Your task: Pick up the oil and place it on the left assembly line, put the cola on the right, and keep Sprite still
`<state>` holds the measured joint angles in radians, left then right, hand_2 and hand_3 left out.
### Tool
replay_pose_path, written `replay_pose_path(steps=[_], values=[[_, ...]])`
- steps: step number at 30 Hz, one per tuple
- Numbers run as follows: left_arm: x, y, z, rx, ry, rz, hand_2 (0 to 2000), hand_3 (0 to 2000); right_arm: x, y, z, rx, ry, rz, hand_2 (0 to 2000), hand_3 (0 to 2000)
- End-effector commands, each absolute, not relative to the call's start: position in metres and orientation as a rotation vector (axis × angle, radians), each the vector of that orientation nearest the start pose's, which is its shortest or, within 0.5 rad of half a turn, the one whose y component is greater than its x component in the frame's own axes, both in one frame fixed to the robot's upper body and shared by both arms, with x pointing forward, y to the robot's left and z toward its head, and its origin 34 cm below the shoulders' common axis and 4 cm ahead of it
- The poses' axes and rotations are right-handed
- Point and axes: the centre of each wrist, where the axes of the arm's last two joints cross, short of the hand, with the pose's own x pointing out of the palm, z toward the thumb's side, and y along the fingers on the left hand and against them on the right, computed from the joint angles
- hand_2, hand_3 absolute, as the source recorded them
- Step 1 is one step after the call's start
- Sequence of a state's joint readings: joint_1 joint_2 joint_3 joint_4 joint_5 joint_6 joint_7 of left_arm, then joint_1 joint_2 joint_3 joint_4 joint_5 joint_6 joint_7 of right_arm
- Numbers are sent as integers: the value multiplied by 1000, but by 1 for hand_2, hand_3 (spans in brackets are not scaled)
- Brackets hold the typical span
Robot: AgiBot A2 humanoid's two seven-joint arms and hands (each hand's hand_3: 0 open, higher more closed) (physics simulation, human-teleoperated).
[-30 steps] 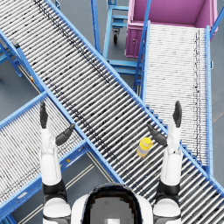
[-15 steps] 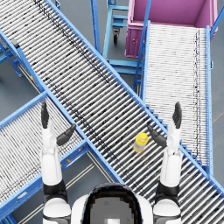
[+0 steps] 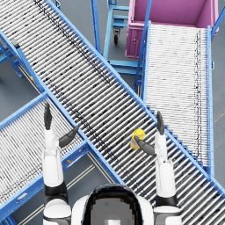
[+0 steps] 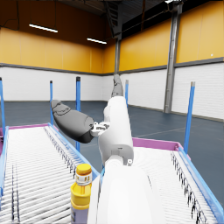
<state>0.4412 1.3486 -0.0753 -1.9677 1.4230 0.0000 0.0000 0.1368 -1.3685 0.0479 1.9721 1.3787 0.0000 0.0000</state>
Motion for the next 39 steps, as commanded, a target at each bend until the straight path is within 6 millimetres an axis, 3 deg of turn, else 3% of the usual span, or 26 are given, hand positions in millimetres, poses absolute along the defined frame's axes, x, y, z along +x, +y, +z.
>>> replay_pose_path(steps=[1,5,13,21,30,31,32,36,37,39], values=[[239,231,320,727,-591,-1448,0,0,221,-190,197,-314,-288,1721,0,0],[239,230,319,726,-593,-1451,0,0,227,-187,159,-198,-167,1749,0,0],[248,229,319,708,-585,-1459,0,0,258,-182,96,10,23,1732,0,0],[258,235,314,669,-563,-1443,0,0,293,-162,74,111,108,1746,0,0],[262,243,311,644,-554,-1414,0,0,310,-146,56,184,192,1767,0,0],[262,243,312,646,-557,-1413,0,0,311,-148,57,185,184,1755,1361,327],[262,243,311,643,-555,-1414,0,0,311,-148,57,188,180,1768,2000,653],[260,244,313,650,-565,-1405,0,0,313,-145,60,182,172,1766,2000,1960],[259,245,312,647,-564,-1401,0,0,311,-144,66,164,147,1753,2000,2000],[259,245,311,643,-563,-1401,0,0,301,-142,103,64,4,1764,2000,2000]])
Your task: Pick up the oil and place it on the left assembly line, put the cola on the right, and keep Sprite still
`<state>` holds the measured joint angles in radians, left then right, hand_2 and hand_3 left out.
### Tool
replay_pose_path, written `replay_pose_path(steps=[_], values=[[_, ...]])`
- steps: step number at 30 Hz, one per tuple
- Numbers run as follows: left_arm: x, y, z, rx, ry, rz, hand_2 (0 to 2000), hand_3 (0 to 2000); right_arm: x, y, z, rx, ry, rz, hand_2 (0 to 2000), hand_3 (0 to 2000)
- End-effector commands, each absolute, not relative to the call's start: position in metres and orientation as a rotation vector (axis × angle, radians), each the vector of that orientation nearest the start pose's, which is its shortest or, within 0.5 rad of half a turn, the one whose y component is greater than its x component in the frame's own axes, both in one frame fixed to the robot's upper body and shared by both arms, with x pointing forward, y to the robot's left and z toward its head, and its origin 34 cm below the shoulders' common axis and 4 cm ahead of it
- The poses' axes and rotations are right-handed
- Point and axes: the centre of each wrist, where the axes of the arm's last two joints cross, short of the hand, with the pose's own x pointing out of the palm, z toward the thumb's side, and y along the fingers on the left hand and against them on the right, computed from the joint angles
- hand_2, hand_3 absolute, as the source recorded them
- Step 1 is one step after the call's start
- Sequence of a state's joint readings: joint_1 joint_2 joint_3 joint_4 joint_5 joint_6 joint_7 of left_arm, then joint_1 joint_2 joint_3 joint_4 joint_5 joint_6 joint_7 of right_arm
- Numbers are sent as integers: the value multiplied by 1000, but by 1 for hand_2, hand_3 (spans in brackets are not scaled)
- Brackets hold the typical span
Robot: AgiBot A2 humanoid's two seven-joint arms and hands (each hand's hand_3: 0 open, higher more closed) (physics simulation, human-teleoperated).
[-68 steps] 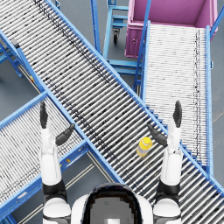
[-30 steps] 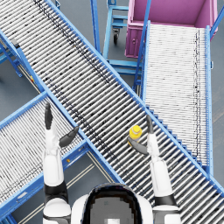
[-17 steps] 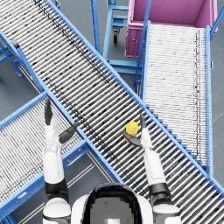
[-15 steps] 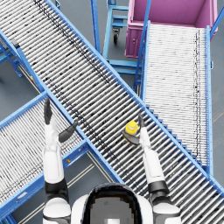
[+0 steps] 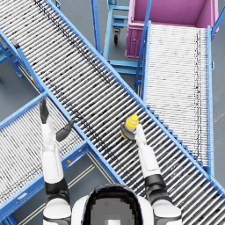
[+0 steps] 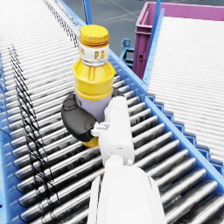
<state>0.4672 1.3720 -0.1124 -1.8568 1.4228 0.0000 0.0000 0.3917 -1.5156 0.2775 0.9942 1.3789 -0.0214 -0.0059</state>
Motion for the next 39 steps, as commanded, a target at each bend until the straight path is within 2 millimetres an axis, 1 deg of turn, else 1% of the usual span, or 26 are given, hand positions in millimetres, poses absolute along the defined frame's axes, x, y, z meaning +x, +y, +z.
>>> replay_pose_path(steps=[1,2,3,6,8,9,10,11,12,13,14,17,20,21,23,25,29,34,35,36,38,39], values=[[259,242,308,636,-556,-1415,0,0,300,-144,127,9,-82,1753,2000,2000],[258,239,303,624,-546,-1429,0,0,297,-144,150,-49,-162,1751,2000,2000],[257,234,298,614,-535,-1448,0,0,294,-142,174,-121,-249,1792,2000,2000],[249,223,287,597,-514,-1498,0,0,285,-139,236,-289,-475,1805,2000,2000],[245,217,280,586,-503,-1526,0,0,285,-138,258,-341,-555,1804,2000,2000],[242,210,276,580,-494,-1559,0,0,284,-137,269,-494,-476,1888,2000,2000],[241,204,272,572,-483,-1589,0,0,283,-134,284,-423,-620,1816,2000,2000],[241,199,271,570,-482,-1611,0,0,281,-132,293,-502,-606,1852,2000,2000],[242,195,269,564,-478,-1628,0,0,279,-129,302,-496,-660,1839,2000,2000],[243,192,269,562,-480,-1639,0,0,276,-130,306,-893,-317,2037,2000,2000],[242,188,268,559,-480,-1656,0,0,273,-123,311,-603,-637,1896,2000,2000],[245,174,262,536,-468,-1714,0,0,267,-117,320,-639,-670,1910,2000,2000],[242,157,259,528,-476,-1780,0,0,262,-110,318,-638,-674,1937,2000,2000],[242,151,258,562,-447,-1788,0,0,262,-108,319,-637,-680,1942,2000,2000],[243,139,258,635,-402,-1790,0,0,259,-104,316,-634,-676,1962,2000,2000],[244,128,258,697,-362,-1794,0,0,256,-92,309,-625,-655,2018,2000,2000],[240,112,253,744,-327,-1834,0,0,253,-81,300,-601,-629,2064,2000,2000],[242,102,254,748,-334,-1850,0,0,245,-73,286,-578,-595,2117,2000,2000],[242,102,254,748,-334,-1849,0,0,244,-72,283,-572,-587,2125,2000,2000],[242,102,254,746,-335,-1848,0,0,241,-70,284,-576,-598,2133,2000,2000],[243,102,253,740,-331,-1846,0,0,236,-67,278,-568,-583,2156,2000,2000],[242,102,254,742,-337,-1845,0,0,237,-66,274,-558,-567,2164,2000,2000]])
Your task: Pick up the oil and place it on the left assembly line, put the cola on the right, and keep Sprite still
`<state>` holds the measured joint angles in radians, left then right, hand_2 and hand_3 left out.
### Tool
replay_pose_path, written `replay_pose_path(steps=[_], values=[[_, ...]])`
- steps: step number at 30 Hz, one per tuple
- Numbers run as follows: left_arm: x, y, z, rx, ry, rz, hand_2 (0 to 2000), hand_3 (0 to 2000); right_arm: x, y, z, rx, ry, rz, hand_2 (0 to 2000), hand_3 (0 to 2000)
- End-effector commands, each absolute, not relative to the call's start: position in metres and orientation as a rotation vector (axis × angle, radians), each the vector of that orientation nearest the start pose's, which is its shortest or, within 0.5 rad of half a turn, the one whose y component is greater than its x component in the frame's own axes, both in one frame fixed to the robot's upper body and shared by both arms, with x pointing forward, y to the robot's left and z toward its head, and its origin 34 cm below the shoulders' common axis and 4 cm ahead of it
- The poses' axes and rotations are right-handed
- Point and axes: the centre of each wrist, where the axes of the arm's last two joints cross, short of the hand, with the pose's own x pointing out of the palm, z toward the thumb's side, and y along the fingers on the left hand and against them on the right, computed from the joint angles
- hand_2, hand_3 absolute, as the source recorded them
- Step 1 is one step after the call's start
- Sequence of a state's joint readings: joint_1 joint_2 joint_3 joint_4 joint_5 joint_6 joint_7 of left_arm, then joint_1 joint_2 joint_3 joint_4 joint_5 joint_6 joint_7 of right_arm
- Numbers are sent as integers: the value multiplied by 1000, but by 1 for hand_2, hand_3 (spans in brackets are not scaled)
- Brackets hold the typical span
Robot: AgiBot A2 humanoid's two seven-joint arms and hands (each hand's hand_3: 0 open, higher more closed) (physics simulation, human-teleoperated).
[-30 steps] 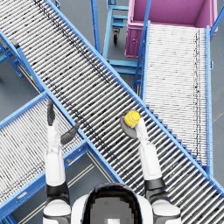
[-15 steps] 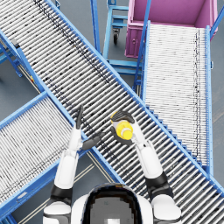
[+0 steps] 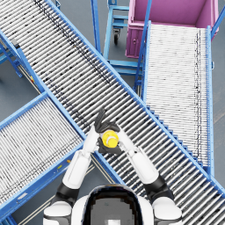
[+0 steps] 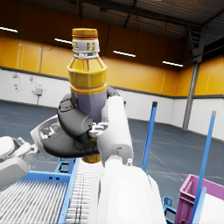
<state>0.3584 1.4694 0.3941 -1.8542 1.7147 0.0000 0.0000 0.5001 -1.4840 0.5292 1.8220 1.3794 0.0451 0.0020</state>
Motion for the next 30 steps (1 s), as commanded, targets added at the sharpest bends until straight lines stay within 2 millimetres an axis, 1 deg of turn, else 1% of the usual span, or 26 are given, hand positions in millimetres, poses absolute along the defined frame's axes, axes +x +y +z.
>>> replay_pose_path(steps=[1,2,3,4,11,12,13,17,18,19,20,21,22,23,24,25,26,27,28,30], values=[[242,101,255,743,-342,-1848,0,0,235,-64,275,-560,-576,2171,2000,2000],[240,106,262,758,-367,-1826,0,0,235,-62,267,-542,-544,2179,2000,2000],[239,106,262,762,-363,-1840,0,0,238,-68,272,-540,-563,2132,2000,2000],[239,107,262,762,-358,-1847,0,0,234,-61,267,-533,-551,2159,2000,2000],[239,112,261,749,-351,-1845,0,0,236,-62,267,-496,-561,2100,2000,2000],[239,115,263,750,-360,-1828,1361,327,236,-62,268,-492,-567,2093,2000,2000],[238,115,263,754,-359,-1843,2000,653,236,-62,268,-478,-572,2061,2000,2000],[238,114,262,754,-354,-1878,2000,1960,234,-61,270,-482,-585,2080,2000,2000],[238,113,262,752,-356,-1877,2000,2000,235,-60,271,-482,-588,2085,2000,2000],[238,113,262,750,-358,-1876,2000,2000,232,-62,272,-490,-593,2089,639,1673],[238,114,262,745,-361,-1863,2000,2000,231,-65,275,-495,-610,2072,0,1347],[238,115,261,737,-362,-1846,2000,2000,230,-66,279,-505,-631,2069,0,1020],[237,118,264,737,-376,-1817,2000,2000,233,-71,279,-504,-628,2055,0,693],[239,124,266,732,-380,-1781,2000,2000,234,-79,284,-513,-644,2026,0,367],[243,136,271,730,-390,-1719,2000,2000,235,-89,286,-521,-652,1992,0,40],[248,150,274,716,-387,-1655,2000,2000,235,-97,288,-529,-659,1964,0,0],[253,166,272,699,-367,-1599,2000,2000,235,-103,290,-534,-667,1941,0,0],[253,180,266,676,-340,-1553,2000,2000,234,-106,291,-537,-674,1930,0,0],[255,193,256,636,-302,-1515,2000,2000,235,-108,291,-536,-675,1923,0,0],[260,214,243,577,-256,-1448,2000,2000,236,-109,288,-526,-663,1922,0,0]])
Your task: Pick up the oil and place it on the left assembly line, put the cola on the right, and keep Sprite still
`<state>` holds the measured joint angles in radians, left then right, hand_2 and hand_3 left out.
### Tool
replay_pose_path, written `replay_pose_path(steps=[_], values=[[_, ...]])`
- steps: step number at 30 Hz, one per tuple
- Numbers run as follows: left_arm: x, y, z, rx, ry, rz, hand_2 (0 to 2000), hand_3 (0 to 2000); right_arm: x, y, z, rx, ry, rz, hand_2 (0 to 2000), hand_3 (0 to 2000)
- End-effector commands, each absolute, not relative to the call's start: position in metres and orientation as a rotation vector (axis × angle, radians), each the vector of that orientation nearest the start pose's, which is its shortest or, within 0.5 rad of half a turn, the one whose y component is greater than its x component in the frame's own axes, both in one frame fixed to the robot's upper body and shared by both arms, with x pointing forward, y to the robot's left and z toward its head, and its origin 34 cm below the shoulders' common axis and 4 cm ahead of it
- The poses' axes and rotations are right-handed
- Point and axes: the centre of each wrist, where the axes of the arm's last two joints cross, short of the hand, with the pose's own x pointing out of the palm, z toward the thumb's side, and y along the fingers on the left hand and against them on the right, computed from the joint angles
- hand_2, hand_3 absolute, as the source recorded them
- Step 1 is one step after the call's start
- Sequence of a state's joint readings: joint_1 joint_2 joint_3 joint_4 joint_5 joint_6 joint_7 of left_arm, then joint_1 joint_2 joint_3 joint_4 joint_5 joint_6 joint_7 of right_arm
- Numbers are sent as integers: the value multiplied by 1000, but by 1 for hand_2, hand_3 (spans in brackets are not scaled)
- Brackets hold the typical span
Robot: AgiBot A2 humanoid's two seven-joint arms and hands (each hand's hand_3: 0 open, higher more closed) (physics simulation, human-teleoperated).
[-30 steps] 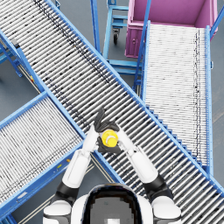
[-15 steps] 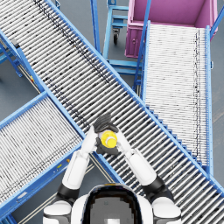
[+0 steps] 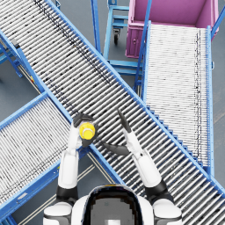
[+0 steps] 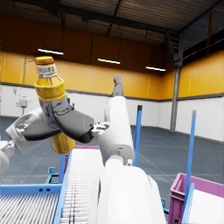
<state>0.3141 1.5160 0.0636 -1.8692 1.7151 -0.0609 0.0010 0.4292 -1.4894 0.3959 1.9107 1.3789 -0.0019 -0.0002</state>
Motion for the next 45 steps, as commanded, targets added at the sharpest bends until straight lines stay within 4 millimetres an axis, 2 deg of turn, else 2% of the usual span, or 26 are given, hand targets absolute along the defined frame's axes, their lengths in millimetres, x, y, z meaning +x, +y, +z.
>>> replay_pose_path(steps=[1,4,7,10,13,14,15,19,20,23,25,27,30,32,40,45], values=[[263,223,239,557,-240,-1419,2000,2000,235,-110,286,-522,-656,1921,0,0],[265,255,219,469,-180,-1319,2000,2000,234,-108,283,-512,-649,1933,0,0],[258,287,206,408,-147,-1203,2000,2000,234,-104,282,-502,-651,1945,0,0],[253,305,182,316,-99,-1140,2000,2000,235,-99,281,-490,-652,1959,0,0],[248,322,169,266,-71,-1083,2000,2000,235,-96,282,-484,-663,1964,0,0],[245,329,163,242,-60,-1056,639,1673,236,-95,282,-480,-664,1964,0,0],[240,334,159,226,-59,-1015,0,1347,236,-95,282,-478,-665,1963,0,0],[226,364,161,225,-63,-878,0,40,237,-94,283,-469,-675,1959,0,0],[223,372,164,234,-67,-847,0,0,237,-94,283,-468,-676,1957,0,0],[212,403,197,337,-96,-743,0,0,236,-97,285,-469,-689,1942,0,0],[207,407,217,410,-115,-722,0,0,237,-103,290,-473,-707,1910,0,0],[204,401,241,508,-143,-727,0,0,240,-115,294,-478,-722,1854,0,0],[215,363,263,622,-178,-852,0,0,245,-137,302,-484,-749,1745,0,0],[221,339,267,656,-195,-940,0,0,249,-149,307,-487,-765,1686,0,0],[253,289,286,782,-196,-1179,0,0,258,-190,321,-511,-792,1514,0,0],[261,253,295,840,-234,-1301,0,0,258,-211,327,-530,-804,1428,0,0]])
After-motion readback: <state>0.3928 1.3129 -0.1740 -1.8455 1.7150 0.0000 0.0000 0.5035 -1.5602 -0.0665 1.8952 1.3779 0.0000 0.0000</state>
